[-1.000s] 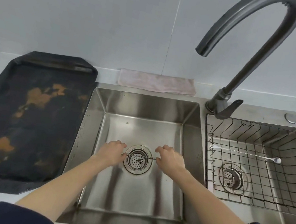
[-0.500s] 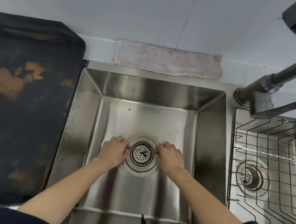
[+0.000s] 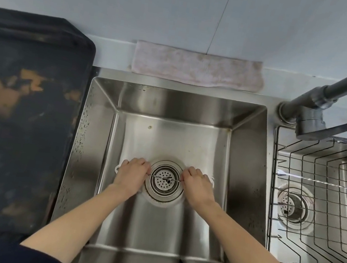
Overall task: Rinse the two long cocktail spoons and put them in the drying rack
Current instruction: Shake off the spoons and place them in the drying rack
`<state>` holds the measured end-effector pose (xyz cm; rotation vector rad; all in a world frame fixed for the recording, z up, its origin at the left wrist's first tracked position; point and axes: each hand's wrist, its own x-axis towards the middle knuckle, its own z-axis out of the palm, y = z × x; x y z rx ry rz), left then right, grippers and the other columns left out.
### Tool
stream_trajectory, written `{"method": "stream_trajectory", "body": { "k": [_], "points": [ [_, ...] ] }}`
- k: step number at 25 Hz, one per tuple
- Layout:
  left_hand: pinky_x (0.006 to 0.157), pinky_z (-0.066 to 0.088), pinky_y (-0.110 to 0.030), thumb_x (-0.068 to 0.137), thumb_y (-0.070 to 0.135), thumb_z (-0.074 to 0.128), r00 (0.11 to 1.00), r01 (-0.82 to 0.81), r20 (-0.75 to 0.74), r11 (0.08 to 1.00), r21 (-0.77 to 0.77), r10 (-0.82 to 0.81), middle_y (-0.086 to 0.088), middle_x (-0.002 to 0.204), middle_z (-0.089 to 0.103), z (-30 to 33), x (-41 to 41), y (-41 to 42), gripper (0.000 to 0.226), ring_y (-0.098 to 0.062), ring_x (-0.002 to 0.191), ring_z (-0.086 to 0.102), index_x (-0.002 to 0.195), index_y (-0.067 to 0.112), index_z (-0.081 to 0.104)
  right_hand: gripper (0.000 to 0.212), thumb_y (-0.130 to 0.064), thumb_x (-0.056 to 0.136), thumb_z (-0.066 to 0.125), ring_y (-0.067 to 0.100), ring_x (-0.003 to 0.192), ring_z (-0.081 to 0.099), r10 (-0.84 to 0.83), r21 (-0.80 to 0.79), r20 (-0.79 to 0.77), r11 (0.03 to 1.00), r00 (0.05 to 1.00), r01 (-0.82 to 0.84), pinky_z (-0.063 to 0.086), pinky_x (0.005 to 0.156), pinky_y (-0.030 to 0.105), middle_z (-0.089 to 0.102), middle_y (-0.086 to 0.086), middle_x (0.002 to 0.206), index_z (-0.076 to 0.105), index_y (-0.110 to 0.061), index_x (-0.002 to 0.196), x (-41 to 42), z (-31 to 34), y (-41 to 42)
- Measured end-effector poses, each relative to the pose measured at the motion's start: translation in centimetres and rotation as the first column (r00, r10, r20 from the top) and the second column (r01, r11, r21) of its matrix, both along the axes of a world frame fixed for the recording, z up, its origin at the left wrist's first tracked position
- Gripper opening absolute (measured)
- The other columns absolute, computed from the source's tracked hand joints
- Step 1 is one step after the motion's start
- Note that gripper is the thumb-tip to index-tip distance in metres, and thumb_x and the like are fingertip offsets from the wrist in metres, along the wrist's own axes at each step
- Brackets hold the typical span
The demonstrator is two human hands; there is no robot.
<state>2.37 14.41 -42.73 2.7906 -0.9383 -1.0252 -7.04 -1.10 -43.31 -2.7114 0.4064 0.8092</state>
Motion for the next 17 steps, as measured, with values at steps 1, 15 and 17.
{"method": "stream_trajectory", "body": {
  "k": [1,15,17],
  "points": [
    [0.096,0.034,-0.033,0.094,0.018,0.042,1.000,-0.004,0.004,1.000,-0.006,0.004,-0.003,0.124,0.056,0.4,0.0,0.1,0.025,-0.022,0.119,0.048,0.115,0.017,0.055,0.031,-0.003,0.091,0.045,0.028,0.121,0.046,0.006,-0.006,0.008,1.000,1.000,-0.006,0.039,0.099,0.037,0.052,0.010,0.128,0.050,-0.009,0.121,-0.1,0.4,0.0],
    [0.098,0.032,-0.034,0.097,0.021,0.035,0.964,0.022,0.266,0.984,-0.179,0.026,0.000,0.119,0.061,9.8,-0.3,0.6,0.026,-0.020,0.114,0.052,0.113,0.018,0.056,0.027,-0.009,0.094,0.040,0.031,0.114,0.051,0.093,-0.100,0.267,0.993,0.959,-0.069,0.035,0.096,0.039,0.058,0.015,0.121,0.052,-0.005,0.117,-1.3,10.7,0.0],
    [0.099,0.031,-0.033,0.098,0.022,0.033,0.955,0.032,0.294,0.977,-0.210,0.032,0.001,0.120,0.060,11.3,-0.8,0.8,0.027,-0.020,0.114,0.052,0.114,0.019,0.055,0.027,-0.008,0.094,0.039,0.030,0.115,0.051,0.107,-0.128,0.302,0.989,0.947,-0.071,0.035,0.096,0.039,0.057,0.013,0.121,0.051,-0.007,0.118,-1.9,12.1,-0.1]
  ]
}}
